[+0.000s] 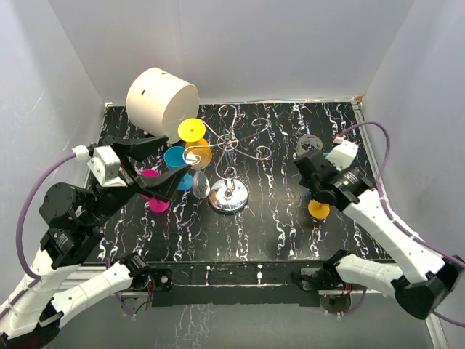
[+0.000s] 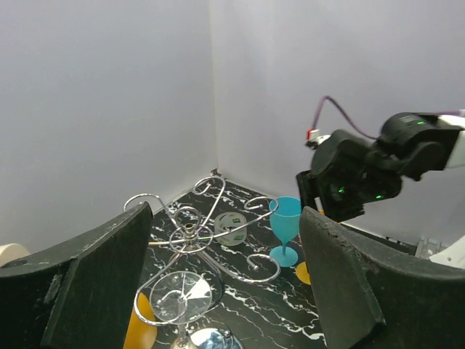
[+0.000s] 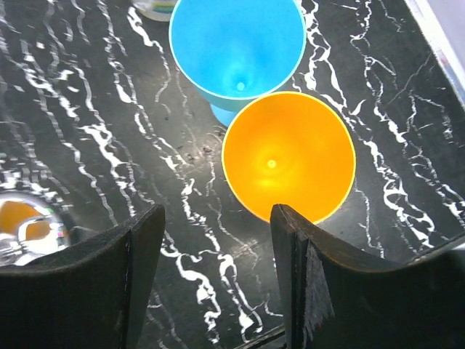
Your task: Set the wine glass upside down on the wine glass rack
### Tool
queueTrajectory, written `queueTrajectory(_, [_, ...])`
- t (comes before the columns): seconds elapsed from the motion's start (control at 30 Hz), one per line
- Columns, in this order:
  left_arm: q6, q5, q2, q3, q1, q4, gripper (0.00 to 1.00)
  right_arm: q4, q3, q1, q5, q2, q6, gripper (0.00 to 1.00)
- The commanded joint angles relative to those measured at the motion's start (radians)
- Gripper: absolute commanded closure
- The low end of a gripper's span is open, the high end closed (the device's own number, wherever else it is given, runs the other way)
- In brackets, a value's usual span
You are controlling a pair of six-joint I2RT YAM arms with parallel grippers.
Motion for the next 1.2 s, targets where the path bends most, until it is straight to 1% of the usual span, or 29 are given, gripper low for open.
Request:
queueTrajectory(0.0, [-0.011,0.049,0.021,0.022,-0.002,0.044,0.19,0.047,-0.018,-0.014,0.082,0.096,-0.072,0.44])
queueTrajectory(0.1, [-0.011,0.051,0.031,0.022,-0.002,0.044,0.19,0.106,-0.044,-0.064,0.042,0.147,-0.1,0.5])
queueTrajectory(0.2, [-0.01,0.051,0.036,0.026,-0.002,0.045,0.19,0.186,-0.076,-0.106,-0.018,0.155,-0.175,0.63])
queueTrajectory(0.27, [-0.005,0.053,0.039,0.032,-0.002,0.045,0.19,0.219,-0.087,-0.116,-0.038,0.156,-0.197,0.69])
queueTrajectory(0.33, [-0.003,0.054,0.04,0.035,-0.002,0.047,0.19,0.222,-0.084,-0.118,-0.035,0.16,-0.204,0.74])
queueTrajectory(0.43, [-0.001,0.079,0.044,0.032,-0.002,0.062,0.18,0.183,-0.067,-0.12,-0.016,0.157,-0.184,0.9])
queueTrajectory(0.5, [0.001,0.106,0.048,0.032,-0.002,0.07,0.15,0.151,-0.053,-0.119,-0.01,0.138,-0.177,0.99])
queueTrajectory(0.53, [-0.002,0.113,0.049,0.03,-0.002,0.076,0.11,0.14,-0.044,-0.12,-0.011,0.125,-0.176,1.0])
queueTrajectory(0.57, [-0.006,0.12,0.048,0.025,-0.002,0.085,0.04,0.131,-0.034,-0.12,-0.015,0.11,-0.175,1.0])
queueTrajectory(0.6, [-0.015,0.135,0.048,0.017,-0.002,0.095,0.02,0.122,-0.023,-0.12,-0.024,0.088,-0.175,1.0])
queueTrajectory(0.83, [-0.104,0.172,0.079,-0.006,-0.003,0.165,0.01,0.122,0.091,-0.118,-0.107,-0.016,-0.176,1.0])
queueTrajectory(0.93, [-0.17,0.235,0.119,0.015,-0.002,0.181,0.01,0.148,0.135,-0.118,-0.12,-0.058,-0.17,1.0])
queueTrajectory(1.03, [-0.256,0.325,0.173,0.061,-0.002,0.175,0.02,0.165,0.197,-0.12,-0.107,-0.111,-0.127,1.0])
queueTrajectory(1.1, [-0.32,0.387,0.196,0.066,-0.002,0.211,0.02,0.196,0.232,-0.119,-0.088,-0.148,-0.114,1.0])
queueTrajectory(1.17, [-0.375,0.4,0.206,0.052,-0.002,0.269,0.03,0.229,0.255,-0.118,-0.06,-0.184,-0.111,1.0])
